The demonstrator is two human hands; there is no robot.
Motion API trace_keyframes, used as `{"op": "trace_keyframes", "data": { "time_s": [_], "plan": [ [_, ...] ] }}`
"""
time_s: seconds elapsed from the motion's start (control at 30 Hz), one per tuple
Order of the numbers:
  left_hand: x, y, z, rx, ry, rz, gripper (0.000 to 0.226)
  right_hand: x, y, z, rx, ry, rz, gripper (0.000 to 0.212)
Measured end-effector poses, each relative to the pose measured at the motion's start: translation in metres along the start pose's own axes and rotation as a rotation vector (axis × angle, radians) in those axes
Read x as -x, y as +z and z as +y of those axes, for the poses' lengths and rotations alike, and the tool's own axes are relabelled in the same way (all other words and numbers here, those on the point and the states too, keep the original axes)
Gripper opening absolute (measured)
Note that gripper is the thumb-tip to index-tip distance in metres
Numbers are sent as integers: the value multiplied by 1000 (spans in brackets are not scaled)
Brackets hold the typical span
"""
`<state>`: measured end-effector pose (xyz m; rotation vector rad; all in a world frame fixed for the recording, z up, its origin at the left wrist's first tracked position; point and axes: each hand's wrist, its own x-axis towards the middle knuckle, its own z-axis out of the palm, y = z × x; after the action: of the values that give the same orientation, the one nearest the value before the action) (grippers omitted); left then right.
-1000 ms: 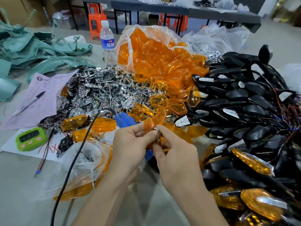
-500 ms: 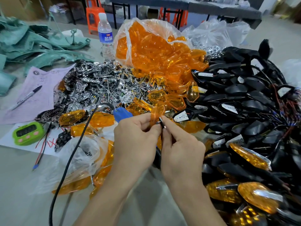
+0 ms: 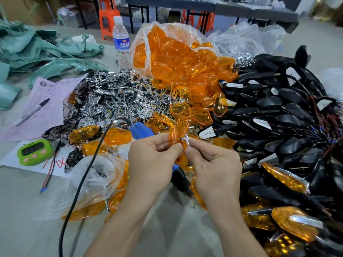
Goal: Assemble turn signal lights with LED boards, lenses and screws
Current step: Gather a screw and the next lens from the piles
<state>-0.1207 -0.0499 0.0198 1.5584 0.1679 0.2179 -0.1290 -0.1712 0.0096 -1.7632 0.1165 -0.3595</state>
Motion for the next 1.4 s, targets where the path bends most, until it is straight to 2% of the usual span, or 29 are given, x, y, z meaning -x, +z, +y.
{"op": "trace_keyframes", "data": {
  "time_s": [0.07, 0.23, 0.4, 0.53, 0.6, 0.73, 0.83, 0.9, 1.0, 1.07, 1.2, 1.33, 1.4],
  "plan": [
    [1, 0, -1, -3, -5, 13, 28, 0, 0, 1, 23, 8, -15, 31],
    [3, -5, -4, -110, 24, 15, 44, 2, 2, 4, 40, 28, -32, 28],
    [2, -11, 1, -206, 33, -9, 36, 3, 2, 9, 137, 34, -54, 22],
    [0, -16, 4, -203, -15, -52, 50, 4, 6, 12, 272, -36, -31, 20],
    [1, -15, 3, -186, -24, -43, 46, 8, 10, 14, 279, -69, -21, 21],
    [10, -8, -3, -232, 31, 75, 34, 17, 18, 17, 277, -128, 5, 25],
    [11, -6, -11, -243, 82, 76, 7, 8, 13, 17, 214, -85, -40, 28],
    [9, -8, -14, -164, 66, 44, 7, 3, 7, 13, 188, -64, -119, 35],
    [4, -7, -13, 111, -84, 77, 5, 6, 8, 9, 263, -180, -171, 30],
    [-1, -6, -11, 231, -163, 102, 5, 14, 12, 12, 306, -297, -123, 28],
    [-6, -7, -12, 198, -171, 86, 11, 31, 23, 16, 438, -447, 53, 24],
    [-4, -8, -17, 109, -152, 116, 6, 33, 25, 7, 606, -374, 80, 14],
    [-3, -7, -20, 77, -144, 123, 6, 32, 24, 3, 570, -274, 37, 11]
  ]
}}
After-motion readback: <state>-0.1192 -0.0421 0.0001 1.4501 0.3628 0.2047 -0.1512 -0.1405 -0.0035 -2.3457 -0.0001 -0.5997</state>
